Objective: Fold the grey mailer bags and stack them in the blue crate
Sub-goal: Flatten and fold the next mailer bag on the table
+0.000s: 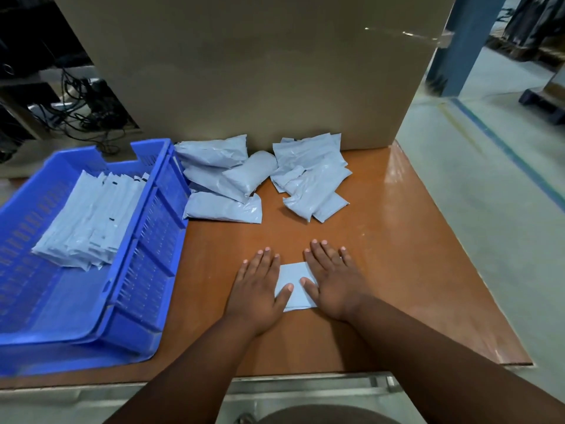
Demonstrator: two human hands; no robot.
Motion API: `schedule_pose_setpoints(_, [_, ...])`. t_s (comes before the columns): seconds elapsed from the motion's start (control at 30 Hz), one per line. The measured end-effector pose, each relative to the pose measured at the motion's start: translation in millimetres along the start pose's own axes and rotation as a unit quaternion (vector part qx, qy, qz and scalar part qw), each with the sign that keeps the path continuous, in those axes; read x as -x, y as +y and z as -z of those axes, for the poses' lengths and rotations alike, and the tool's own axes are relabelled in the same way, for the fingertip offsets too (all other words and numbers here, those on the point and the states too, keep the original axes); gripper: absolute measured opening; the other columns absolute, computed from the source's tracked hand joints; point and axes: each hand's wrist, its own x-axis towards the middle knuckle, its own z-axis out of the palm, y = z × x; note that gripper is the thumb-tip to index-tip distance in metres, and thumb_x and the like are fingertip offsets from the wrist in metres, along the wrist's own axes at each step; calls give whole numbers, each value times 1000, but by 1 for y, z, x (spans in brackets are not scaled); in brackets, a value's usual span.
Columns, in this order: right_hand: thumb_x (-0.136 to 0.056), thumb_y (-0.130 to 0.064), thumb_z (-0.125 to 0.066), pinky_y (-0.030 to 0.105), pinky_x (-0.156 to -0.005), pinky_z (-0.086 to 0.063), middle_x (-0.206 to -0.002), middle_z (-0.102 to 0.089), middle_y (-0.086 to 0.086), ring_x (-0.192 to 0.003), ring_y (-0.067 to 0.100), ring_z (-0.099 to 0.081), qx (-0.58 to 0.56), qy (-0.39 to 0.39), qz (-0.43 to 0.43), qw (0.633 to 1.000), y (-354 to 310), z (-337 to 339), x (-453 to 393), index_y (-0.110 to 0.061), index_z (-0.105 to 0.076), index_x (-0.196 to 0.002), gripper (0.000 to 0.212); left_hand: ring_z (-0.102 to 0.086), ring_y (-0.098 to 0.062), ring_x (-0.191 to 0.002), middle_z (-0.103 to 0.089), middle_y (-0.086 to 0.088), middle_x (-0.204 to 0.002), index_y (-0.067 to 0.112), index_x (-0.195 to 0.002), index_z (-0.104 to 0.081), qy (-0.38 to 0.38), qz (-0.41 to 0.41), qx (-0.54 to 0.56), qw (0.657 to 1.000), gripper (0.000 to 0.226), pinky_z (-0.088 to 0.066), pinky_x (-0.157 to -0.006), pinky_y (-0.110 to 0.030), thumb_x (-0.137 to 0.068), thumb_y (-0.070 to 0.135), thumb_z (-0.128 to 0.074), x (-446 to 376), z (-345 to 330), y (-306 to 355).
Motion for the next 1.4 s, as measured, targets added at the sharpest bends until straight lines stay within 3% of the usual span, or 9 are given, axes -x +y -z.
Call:
schedule_pose_setpoints(0.17, [-99, -78, 3, 51, -131, 7, -175, 20, -4, -161, 17, 19, -9, -32, 23, 999, 6, 14, 3, -30, 10, -168, 84, 11, -18, -163, 7, -1, -178, 24, -170, -3, -7, 53, -2, 999, 89, 6, -131, -43, -97, 74, 9, 10, 3, -20])
schedule_pose_setpoints(0.27, [-98, -77, 3, 52, -130, 10, -175, 21, -3, -160, 19, 23, -46, -32, 26, 998, 15, 27, 15, -30, 10, -168, 85, 11, -23, -164, 7, -4, -178, 23, -170, -6, 17, 61, -23, 998, 78, 4, -131, -49, -104, 65, -4, 21, 7, -15])
schedule_pose_setpoints(0.37, [-107, -63, -14, 58, -130, 3, -175, 22, 6, -161, 30, 21, -24, 43, 26, 998, 15, 29, 35, -27, 5, -169, 75, 15, -19, -163, 15, 2, -177, 27, -170, -1, 41, 2, -7, 999, 71, 6, -131, -45, -106, 57, -12, 28, 17, 16])
schedule_pose_setpoints(0.5, [-101, -51, -32, 58, -130, 1, -176, 11, 11, -163, 30, 12, 8, 70, 126, 990, 2, 15, 57, -20, -6, -170, 80, 14, -18, -163, 8, -2, -178, 20, -171, -4, 22, -52, 5, 998, 75, -2, -132, -49, -105, 50, -23, 33, 8, 66])
schedule_pose_setpoints(0.6, [-95, -52, -42, 58, -125, -7, -176, -12, 13, -163, 32, -6, 7, 56, 128, 990, 0, -4, 62, -18, -14, -169, 86, 10, -25, -164, -5, -10, -178, 13, -170, -11, 1, -55, -47, 997, 75, -5, -130, -58, -104, 46, -24, 36, -1, 76])
schedule_pose_setpoints(0.87, [-98, -58, -35, 58, -126, -6, -176, -5, 10, -163, 32, -2, -5, 26, 108, 994, 2, -11, 64, -15, -14, -169, 85, 5, -45, -161, 1, -12, -178, 38, -169, -10, -28, 17, -70, 997, 79, -1, -118, -79, -96, 64, -29, 42, -2, 72])
schedule_pose_setpoints(1.1, [-101, -67, -30, 56, -123, -8, -175, -12, 9, -162, 33, -11, 3, -8, 103, 995, 3, -7, 62, -18, -19, -169, 84, 12, -38, -162, 14, -8, -177, 46, -166, 7, -29, 8, -42, 999, 81, 0, -121, -74, -96, 73, -24, 45, 7, 61])
schedule_pose_setpoints(1.23, [-90, -89, -11, 64, -125, 10, -172, 25, 3, -159, 33, 22, -3, 4, 76, 997, 1, 15, 61, -39, 7, -168, 94, 6, -36, -163, 7, -8, -178, 40, -169, -3, 4, 22, -44, 999, 85, -4, -124, -71, -96, 79, -26, 57, 20, 32])
schedule_pose_setpoints(1.4, [-93, -86, -20, 71, -124, 6, -173, 27, 2, -160, 34, 24, 20, 34, 85, 996, -25, 37, 42, -44, 10, -166, 89, 2, -31, -164, 2, -6, -178, 33, -169, -15, 41, 24, -38, 998, 80, -14, -127, -63, -101, 74, -28, 65, 29, -9])
